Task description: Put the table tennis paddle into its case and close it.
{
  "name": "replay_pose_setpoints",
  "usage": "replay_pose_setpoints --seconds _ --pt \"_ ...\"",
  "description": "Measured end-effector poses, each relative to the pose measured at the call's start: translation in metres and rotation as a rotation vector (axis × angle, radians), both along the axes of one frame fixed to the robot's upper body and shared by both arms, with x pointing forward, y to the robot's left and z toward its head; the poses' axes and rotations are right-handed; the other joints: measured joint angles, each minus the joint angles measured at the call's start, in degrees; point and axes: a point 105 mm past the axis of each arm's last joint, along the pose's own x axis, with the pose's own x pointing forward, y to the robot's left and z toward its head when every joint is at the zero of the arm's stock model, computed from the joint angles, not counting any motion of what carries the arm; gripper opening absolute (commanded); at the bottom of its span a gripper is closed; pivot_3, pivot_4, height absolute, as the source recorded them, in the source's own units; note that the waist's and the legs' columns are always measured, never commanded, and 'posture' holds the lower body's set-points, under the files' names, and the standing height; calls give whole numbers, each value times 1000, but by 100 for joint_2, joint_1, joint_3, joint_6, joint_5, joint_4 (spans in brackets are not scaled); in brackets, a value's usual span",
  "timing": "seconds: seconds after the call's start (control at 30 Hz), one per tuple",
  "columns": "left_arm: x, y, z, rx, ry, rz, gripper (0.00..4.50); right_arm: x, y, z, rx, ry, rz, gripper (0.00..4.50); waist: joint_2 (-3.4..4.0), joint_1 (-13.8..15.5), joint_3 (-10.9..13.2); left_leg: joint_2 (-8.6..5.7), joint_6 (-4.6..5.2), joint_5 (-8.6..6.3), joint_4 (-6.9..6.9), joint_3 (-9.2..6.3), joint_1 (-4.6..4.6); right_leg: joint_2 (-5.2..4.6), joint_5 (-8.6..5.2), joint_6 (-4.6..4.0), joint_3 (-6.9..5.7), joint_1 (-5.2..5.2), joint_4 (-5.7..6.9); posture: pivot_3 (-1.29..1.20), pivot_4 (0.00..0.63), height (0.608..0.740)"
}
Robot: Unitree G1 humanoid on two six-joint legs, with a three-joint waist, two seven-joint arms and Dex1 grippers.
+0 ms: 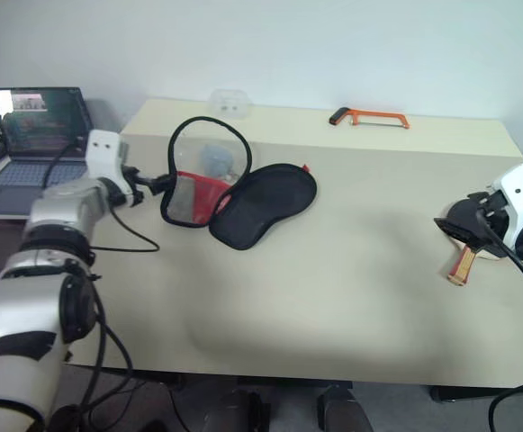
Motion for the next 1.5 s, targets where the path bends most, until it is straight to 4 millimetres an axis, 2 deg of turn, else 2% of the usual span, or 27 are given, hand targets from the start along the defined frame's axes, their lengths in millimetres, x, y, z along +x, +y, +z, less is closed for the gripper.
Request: replay_pose_setpoints --seconds 0.17,0.6,0.7,0.97,1.03,1.07,1.23,1.3,1.37,1.5 --pt "3 -16 -27 -12 62 29 4500 -1 -1 -4 7 15 -13 4484 -1 -10 0 1 -19 11 0 1 -2 2 0 0 2 -3 0 0 150 740" --pt "3 -15 -32 -32 59 61 4500 -3 -1 -4 -5 17 -15 4484 0 -10 0 0 -21 12 0 2 -1 5 0 0 3 -4 3 0 150 740" --pt "1 -14 -37 -42 69 66 3903 -3 -1 -4 -6 16 -17 4500 0 -10 0 0 -21 12 0 1 -1 5 0 0 3 -4 3 0 150 740" --pt "-4 -5 -45 -46 88 80 1068 -2 -2 -3 -9 8 -29 4500 0 -8 0 0 -21 12 0 1 -1 5 0 0 2 -4 3 0 150 740" --pt "-6 -3 -45 -49 91 78 236 -2 -2 -3 -9 8 -30 4500 0 -5 0 -1 -21 12 0 2 -1 5 0 0 2 -4 3 0 150 740" --pt "-6 -3 -45 -50 91 78 19 -2 -2 -4 -9 8 -31 4500 0 -4 0 -1 -21 12 0 2 -1 5 0 0 2 -4 3 0 150 740" --pt "-5 -5 -39 -178 85 87 19 -2 -3 -3 -9 5 -31 4500 -1 -5 0 0 -21 12 0 1 -1 5 0 1 1 -4 3 0 150 740" --pt "-3 -11 -33 -211 77 65 19 -2 -3 -3 -8 4 -31 4500 -1 -4 0 0 -21 12 0 0 -2 5 0 1 0 -4 3 0 150 740" --pt "1 -25 -19 -225 46 21 19 -2 -3 -3 -8 4 -33 4500 -1 -2 0 0 -22 12 2 -1 -4 4 0 1 0 -4 5 0 150 740" --pt "-2 -69 11 -278 -36 -122 19 -2 -3 -4 -8 7 -35 4500 0 6 0 1 -23 13 2 -5 -4 1 -1 2 3 -2 4 0 150 740"
